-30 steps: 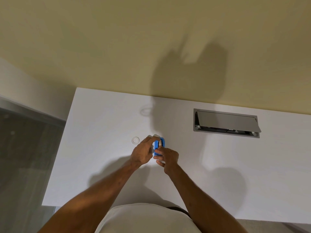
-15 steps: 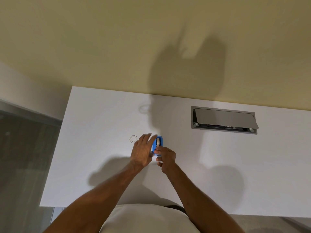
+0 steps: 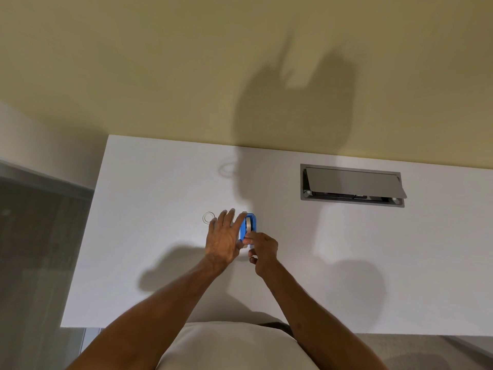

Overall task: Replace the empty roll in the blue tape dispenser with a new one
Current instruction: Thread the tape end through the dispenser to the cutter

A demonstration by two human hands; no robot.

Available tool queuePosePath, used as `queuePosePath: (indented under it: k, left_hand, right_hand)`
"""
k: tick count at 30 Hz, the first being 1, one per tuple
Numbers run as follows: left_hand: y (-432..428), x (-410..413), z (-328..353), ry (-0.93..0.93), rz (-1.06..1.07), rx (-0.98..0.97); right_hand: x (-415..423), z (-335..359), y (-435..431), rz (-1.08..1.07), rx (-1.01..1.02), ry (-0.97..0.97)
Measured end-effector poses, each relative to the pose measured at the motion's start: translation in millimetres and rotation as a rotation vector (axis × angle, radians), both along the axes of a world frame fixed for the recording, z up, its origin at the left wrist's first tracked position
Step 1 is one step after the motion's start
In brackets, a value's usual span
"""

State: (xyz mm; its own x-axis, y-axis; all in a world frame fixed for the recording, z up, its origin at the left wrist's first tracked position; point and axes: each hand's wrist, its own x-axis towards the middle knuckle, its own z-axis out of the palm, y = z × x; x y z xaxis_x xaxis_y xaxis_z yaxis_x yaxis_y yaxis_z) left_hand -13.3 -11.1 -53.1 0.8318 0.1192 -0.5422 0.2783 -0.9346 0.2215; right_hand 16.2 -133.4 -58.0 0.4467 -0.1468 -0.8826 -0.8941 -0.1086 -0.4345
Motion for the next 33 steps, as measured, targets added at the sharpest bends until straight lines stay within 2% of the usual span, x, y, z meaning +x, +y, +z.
queuePosePath:
  k: [7, 12, 33]
  left_hand:
    - [0, 0, -4, 0.010, -0.088, 0.016]
    - [-2, 0, -4, -0.025, -0.080, 0.016]
    - [0, 2, -10, 0.028, -0.102, 0.054]
  right_hand:
    - [-16, -5, -12, 0.032, 0.002, -0.094]
    - [-25, -6, -14, 0.031, -0.006, -0.112]
    - [-48, -12, -19, 0.031, -0.018, -0.179]
